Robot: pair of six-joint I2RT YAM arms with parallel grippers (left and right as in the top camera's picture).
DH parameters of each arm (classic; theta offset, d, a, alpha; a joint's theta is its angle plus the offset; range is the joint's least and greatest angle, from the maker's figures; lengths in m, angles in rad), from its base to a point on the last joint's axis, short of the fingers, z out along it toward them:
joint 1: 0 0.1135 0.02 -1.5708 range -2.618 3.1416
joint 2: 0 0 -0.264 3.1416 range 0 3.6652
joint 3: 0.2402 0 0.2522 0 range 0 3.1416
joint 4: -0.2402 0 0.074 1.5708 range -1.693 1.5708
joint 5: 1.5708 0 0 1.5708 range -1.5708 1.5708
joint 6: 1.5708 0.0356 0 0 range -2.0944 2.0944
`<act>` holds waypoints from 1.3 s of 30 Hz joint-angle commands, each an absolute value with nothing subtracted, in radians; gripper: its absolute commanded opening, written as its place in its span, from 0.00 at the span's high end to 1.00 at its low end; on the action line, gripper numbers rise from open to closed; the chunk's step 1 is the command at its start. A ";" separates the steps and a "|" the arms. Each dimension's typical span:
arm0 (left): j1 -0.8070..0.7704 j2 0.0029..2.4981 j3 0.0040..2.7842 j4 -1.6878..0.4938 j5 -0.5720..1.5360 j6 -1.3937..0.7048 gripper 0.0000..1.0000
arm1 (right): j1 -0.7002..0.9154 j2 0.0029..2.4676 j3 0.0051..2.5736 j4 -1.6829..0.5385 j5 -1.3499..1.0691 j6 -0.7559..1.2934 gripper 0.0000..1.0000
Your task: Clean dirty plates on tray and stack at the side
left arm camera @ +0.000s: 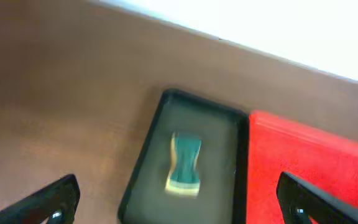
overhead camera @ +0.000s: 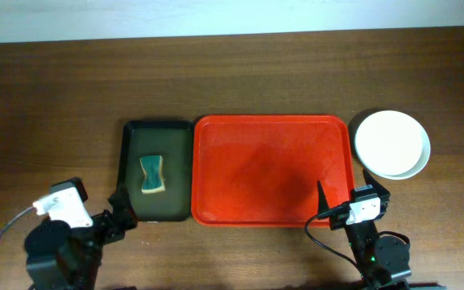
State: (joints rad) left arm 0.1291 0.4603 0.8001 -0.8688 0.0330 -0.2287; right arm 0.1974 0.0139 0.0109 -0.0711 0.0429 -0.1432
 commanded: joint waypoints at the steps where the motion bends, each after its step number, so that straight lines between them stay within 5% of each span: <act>1: 0.099 0.396 0.795 -0.666 0.046 -0.238 0.01 | 0.189 0.004 0.006 -0.079 0.037 -0.150 0.01; 9: 0.050 0.271 0.795 -0.144 0.135 -0.238 0.01 | 0.189 0.004 0.006 -0.079 0.037 -0.150 0.02; 26: -0.002 0.138 0.736 -0.005 0.117 -0.238 0.01 | 0.189 0.004 0.006 -0.080 0.037 -0.150 0.02; 34: -0.004 0.006 0.486 0.351 0.120 -0.238 0.01 | 0.189 0.004 0.006 -0.079 0.037 -0.150 0.02; 39: -0.004 0.006 0.358 0.367 0.124 -0.238 0.01 | 0.189 0.004 0.006 -0.080 0.037 -0.150 0.02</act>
State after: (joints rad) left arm 0.0010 0.0109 0.4191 0.3634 0.1200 -0.2291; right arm 0.1974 0.0128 0.0109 -0.0711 0.0429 -0.1432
